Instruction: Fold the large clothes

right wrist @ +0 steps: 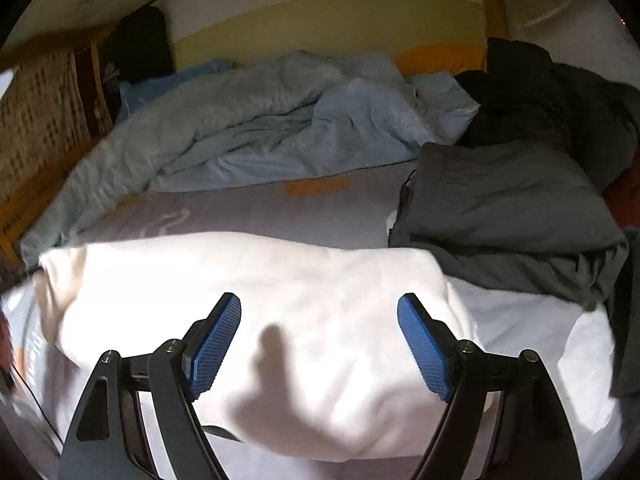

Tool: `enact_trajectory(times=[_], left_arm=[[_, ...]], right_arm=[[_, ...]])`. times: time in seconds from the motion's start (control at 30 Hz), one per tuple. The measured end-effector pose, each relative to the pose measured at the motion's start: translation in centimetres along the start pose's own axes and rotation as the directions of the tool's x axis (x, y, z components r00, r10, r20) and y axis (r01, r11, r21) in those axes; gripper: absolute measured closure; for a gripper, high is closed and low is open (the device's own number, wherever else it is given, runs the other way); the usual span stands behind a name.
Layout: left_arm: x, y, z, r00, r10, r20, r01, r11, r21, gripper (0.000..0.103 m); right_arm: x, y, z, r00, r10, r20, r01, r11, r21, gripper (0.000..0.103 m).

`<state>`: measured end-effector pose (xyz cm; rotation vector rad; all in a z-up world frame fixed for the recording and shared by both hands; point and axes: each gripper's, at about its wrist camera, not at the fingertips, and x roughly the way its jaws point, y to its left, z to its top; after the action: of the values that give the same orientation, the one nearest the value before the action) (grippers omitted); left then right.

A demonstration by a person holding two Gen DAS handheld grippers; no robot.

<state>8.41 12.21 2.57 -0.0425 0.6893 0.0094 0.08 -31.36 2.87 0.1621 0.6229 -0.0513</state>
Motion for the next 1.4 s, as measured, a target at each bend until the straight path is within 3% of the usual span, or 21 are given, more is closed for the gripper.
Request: enact_trajectory(times=[0.1, 0.23, 0.3, 0.37, 0.4, 0.5, 0.6, 0.67, 0.77, 0.83, 0.87, 0.9, 0.97, 1.0, 1.03, 1.1, 1.17, 1.3, 1.4], left_arm=[[0.5, -1.2, -1.1, 0.999, -0.012, -0.037, 0.014, 0.999, 0.047, 0.033], [2.5, -3.1, -1.4, 0.995, 0.072, -0.071, -0.061, 0.986, 0.155, 0.034], [3.0, -3.5, -1.2, 0.993, 0.078, -0.085, -0.059, 0.977, 0.203, 0.052], [2.8, -3.4, -0.6, 0.997, 0.050, -0.063, -0.036, 0.977, 0.212, 0.094], [2.6, -3.3, -0.4, 0.998, 0.021, -0.059, -0.009, 0.979, 0.204, 0.098], [2.0, -2.2, 0.0, 0.999, 0.009, -0.036, -0.002, 0.983, 0.182, 0.098], [1.5, -1.4, 1.2, 0.999, 0.046, 0.022, -0.049, 0.980, 0.191, 0.098], [2.1, -2.1, 2.0, 0.993, 0.103, 0.052, -0.113, 0.964, 0.239, 0.097], [4.9, -3.0, 1.2, 0.985, 0.172, -0.003, -0.164, 0.943, 0.289, 0.094], [6.0, -2.6, 0.6, 0.980, 0.195, -0.043, -0.176, 0.944, 0.279, 0.092], [5.8, -2.1, 0.6, 0.980, 0.196, -0.043, -0.179, 0.951, 0.254, 0.086], [5.0, -1.3, 0.7, 0.984, 0.175, -0.026, -0.165, 0.961, 0.220, 0.078], [3.6, 0.6, 1.1, 0.990, 0.139, 0.031, -0.142, 0.976, 0.163, 0.043], [3.0, 1.7, 1.4, 0.990, 0.134, 0.047, -0.139, 0.982, 0.128, 0.041], [2.7, 2.7, 1.4, 0.992, 0.116, 0.042, -0.120, 0.988, 0.097, 0.041], [1.5, 4.8, 1.0, 1.000, 0.021, 0.012, -0.021, 1.000, 0.008, 0.043], [0.3, 5.8, 0.1, 0.996, -0.084, -0.012, 0.084, 0.996, -0.036, 0.043], [-1.6, 3.8, -2.5, 0.999, -0.047, -0.009, 0.048, 0.994, 0.093, 0.043], [-0.1, 2.5, -4.7, 0.993, -0.067, -0.098, 0.081, 0.986, 0.145, 0.048]], right_arm=[[0.1, 0.7, -0.1, 0.999, 0.040, -0.019, -0.040, 0.999, -0.022, 0.023], [1.8, 2.1, -0.8, 0.999, -0.004, -0.052, -0.002, 0.992, -0.123, 0.023], [2.4, 2.4, -1.4, 0.997, -0.016, -0.071, 0.005, 0.989, -0.149, 0.023], [2.2, 2.0, -1.3, 0.998, 0.008, -0.061, -0.016, 0.991, -0.130, 0.023], [1.9, 1.6, -1.2, 0.997, 0.043, -0.057, -0.048, 0.993, -0.104, 0.023], [1.7, 0.9, -0.9, 0.995, 0.079, -0.058, -0.082, 0.996, -0.045, 0.023], [1.7, 0.9, -0.9, 0.997, 0.058, -0.055, -0.061, 0.996, -0.059, 0.023], [1.6, 0.9, -1.1, 0.997, 0.057, -0.052, -0.060, 0.996, -0.061, 0.023], [1.9, 1.0, -1.5, 0.994, 0.095, -0.059, -0.098, 0.994, -0.045, 0.023], [2.0, 1.4, -1.6, 0.996, 0.070, -0.049, -0.073, 0.994, -0.075, 0.023], [2.0, 1.5, -1.7, 0.998, 0.052, -0.043, -0.056, 0.994, -0.090, 0.023], [1.9, 1.5, -1.7, 0.999, 0.040, -0.035, -0.043, 0.994, -0.100, 0.023], [1.5, 1.5, -1.5, 0.999, 0.028, -0.023, -0.030, 0.994, -0.104, 0.023], [1.2, 1.4, -1.3, 1.000, 0.027, -0.012, -0.028, 0.995, -0.099, 0.023], [0.9, 1.3, -1.2, 1.000, 0.030, -0.004, -0.031, 0.995, -0.093, 0.023], [0.6, 1.0, -0.7, 0.999, 0.039, 0.008, -0.038, 0.997, -0.074, 0.023], [0.3, 0.9, -0.4, 0.998, 0.053, 0.014, -0.052, 0.997, -0.057, 0.023], [-0.3, 1.2, -0.5, 0.999, 0.031, 0.040, -0.028, 0.997, -0.075, 0.023], [-0.5, 1.6, -0.8, 0.999, 0.005, 0.047, -0.001, 0.997, -0.077, 0.023]])
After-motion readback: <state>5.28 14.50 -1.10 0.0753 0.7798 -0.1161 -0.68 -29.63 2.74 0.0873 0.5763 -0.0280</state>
